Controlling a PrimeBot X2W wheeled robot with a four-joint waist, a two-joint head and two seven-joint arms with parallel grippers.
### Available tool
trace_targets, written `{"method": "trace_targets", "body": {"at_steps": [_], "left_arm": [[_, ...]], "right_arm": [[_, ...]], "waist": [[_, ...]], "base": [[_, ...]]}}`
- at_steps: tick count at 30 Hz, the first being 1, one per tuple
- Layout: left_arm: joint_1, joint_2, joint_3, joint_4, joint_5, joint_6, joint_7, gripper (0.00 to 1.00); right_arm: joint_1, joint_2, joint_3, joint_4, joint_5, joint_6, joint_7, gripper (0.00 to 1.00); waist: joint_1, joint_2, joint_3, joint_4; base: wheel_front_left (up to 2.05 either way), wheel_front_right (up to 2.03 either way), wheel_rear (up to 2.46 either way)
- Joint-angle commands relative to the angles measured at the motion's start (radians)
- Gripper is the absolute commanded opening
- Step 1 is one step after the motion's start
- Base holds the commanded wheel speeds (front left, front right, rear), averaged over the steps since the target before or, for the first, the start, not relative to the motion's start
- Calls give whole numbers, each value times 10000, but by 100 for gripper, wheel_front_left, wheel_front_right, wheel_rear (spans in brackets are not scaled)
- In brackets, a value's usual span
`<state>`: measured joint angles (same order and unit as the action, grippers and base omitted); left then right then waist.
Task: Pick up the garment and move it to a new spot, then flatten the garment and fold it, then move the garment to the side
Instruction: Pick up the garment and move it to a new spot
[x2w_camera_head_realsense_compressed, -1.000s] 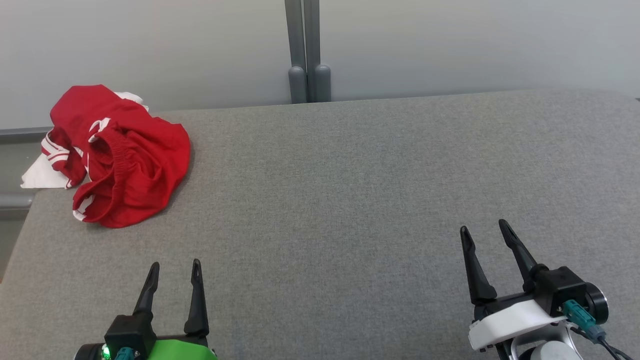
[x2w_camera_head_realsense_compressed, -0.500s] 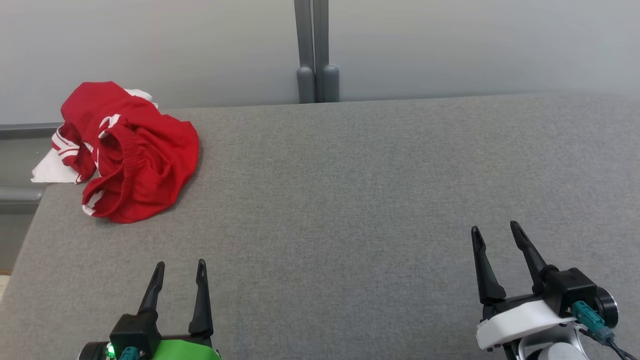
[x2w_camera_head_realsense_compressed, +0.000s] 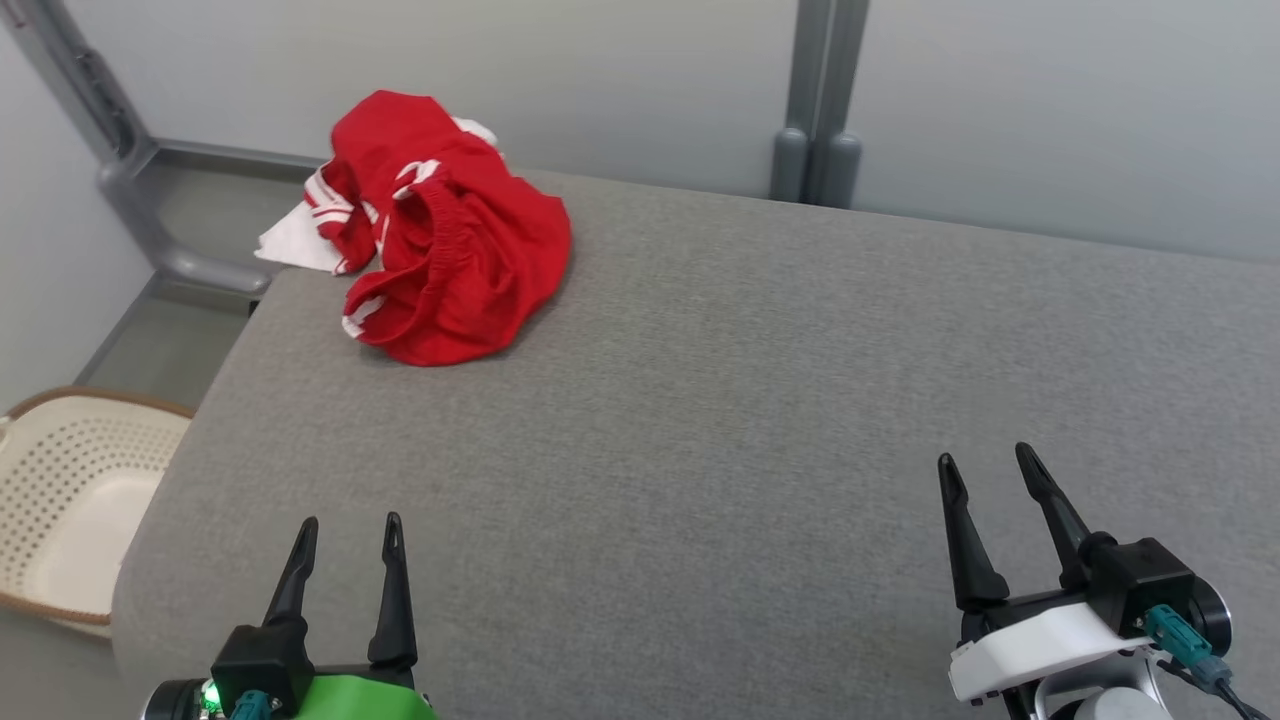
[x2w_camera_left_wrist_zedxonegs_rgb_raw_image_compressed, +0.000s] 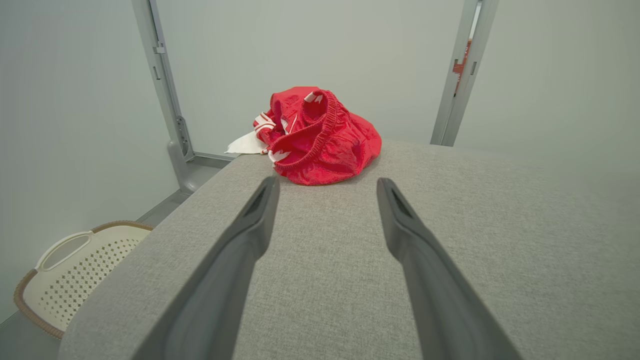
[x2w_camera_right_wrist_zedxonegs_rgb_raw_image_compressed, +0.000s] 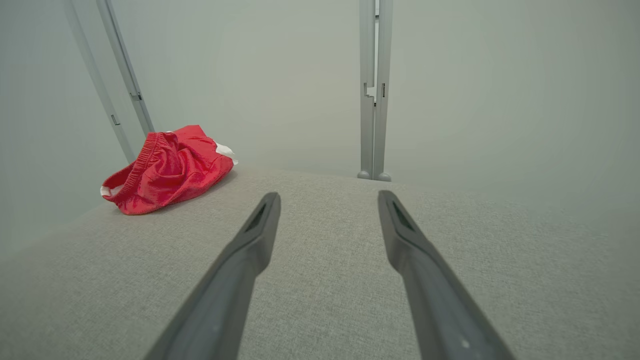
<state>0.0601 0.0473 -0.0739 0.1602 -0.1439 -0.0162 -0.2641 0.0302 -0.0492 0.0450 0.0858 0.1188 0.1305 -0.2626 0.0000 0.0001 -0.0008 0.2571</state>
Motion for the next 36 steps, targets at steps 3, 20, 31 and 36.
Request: {"method": "trace_targets", "body": {"at_steps": [3,20,31,36], "left_arm": [[118,50,58,-51,40,22,-7,100],[618,48,363,-750,-377,510,-7,100],[-357,255,383,-286,-123,-91,-8,100],[-1788,722,266,29,22,-568,-7,100]], "right_arm": [[-31,-23,78,13,81,4,-35,100],[-732,-32,886,307,-61,3,-35,100],[-531,-29,409,-20,-365,4,-35,100],[-911,-34,397,-134,-611,3,-35,100]], "waist": [[0,-1,-12,2069],[0,-1,338,2784],[0,-1,829,2281],[0,-1,1408,1541]], "base": [[0,0,0],[0,0,0],[0,0,0],[0,0,0]]}}
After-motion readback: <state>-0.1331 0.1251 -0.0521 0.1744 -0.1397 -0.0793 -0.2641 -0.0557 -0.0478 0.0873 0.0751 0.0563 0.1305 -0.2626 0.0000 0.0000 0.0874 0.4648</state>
